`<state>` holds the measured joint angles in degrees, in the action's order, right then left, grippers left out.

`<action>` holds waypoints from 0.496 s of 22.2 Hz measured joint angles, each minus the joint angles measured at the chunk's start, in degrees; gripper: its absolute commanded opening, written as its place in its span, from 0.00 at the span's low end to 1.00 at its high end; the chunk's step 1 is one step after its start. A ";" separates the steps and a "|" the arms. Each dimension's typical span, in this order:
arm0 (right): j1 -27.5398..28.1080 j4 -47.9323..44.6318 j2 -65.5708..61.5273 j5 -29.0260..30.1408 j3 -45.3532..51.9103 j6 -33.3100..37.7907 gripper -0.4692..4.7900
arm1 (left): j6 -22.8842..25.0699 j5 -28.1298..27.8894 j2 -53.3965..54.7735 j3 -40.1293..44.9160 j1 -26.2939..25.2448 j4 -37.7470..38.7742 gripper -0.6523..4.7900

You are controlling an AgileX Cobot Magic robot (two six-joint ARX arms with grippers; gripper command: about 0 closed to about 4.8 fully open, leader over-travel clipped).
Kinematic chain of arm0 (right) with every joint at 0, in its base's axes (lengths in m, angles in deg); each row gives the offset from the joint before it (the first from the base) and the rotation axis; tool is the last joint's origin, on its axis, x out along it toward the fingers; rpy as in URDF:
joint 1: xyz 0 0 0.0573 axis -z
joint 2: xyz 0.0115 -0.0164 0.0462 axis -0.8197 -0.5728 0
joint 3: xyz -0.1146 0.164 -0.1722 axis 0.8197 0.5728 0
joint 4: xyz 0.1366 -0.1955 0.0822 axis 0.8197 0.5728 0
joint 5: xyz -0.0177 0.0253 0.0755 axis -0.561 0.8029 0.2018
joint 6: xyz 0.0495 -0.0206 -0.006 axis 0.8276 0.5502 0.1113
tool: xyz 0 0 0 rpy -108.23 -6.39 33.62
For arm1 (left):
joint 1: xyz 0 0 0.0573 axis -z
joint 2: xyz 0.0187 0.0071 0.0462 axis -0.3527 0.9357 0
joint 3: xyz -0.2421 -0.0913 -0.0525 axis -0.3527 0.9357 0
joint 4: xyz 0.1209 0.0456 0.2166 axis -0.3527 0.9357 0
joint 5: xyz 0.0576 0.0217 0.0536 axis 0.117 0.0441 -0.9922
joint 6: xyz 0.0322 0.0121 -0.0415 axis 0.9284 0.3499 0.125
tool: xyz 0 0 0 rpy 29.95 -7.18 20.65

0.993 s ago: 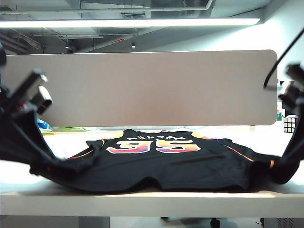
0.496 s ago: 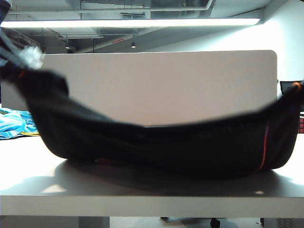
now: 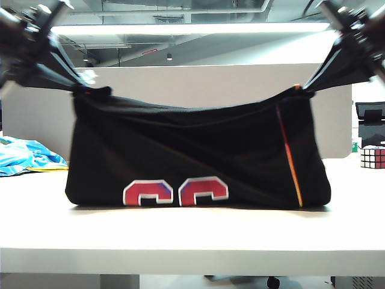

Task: Fold the bottom side of the basketball jersey horizontally towards the center, about one-third of the way, and then fold the bottom of the basketball jersey up towards the top, creating a neat rectangle.

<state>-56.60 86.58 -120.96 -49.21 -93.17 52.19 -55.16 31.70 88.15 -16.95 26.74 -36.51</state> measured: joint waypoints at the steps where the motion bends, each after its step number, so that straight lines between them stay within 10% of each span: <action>1: -0.09 -1.25 -5.88 0.04 -4.15 0.04 0.08 | 1.42 -0.28 4.90 -3.58 -0.22 -0.83 0.11; 5: 0.24 -9.53 -19.17 -0.37 -12.41 0.04 0.22 | 4.87 -2.73 18.12 -13.44 -0.39 -2.51 0.15; 8: 0.46 -17.94 -25.90 -0.33 -16.94 0.07 0.59 | 7.56 -7.13 25.64 -17.59 -0.50 -6.97 0.54; 11: 1.51 -19.69 -27.32 -0.17 -18.49 0.28 0.63 | 10.47 -7.45 28.04 -18.40 -1.68 -7.37 0.59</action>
<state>-55.09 66.89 -148.28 -49.39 -111.66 52.47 -44.69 24.25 116.19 -35.35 25.06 -43.87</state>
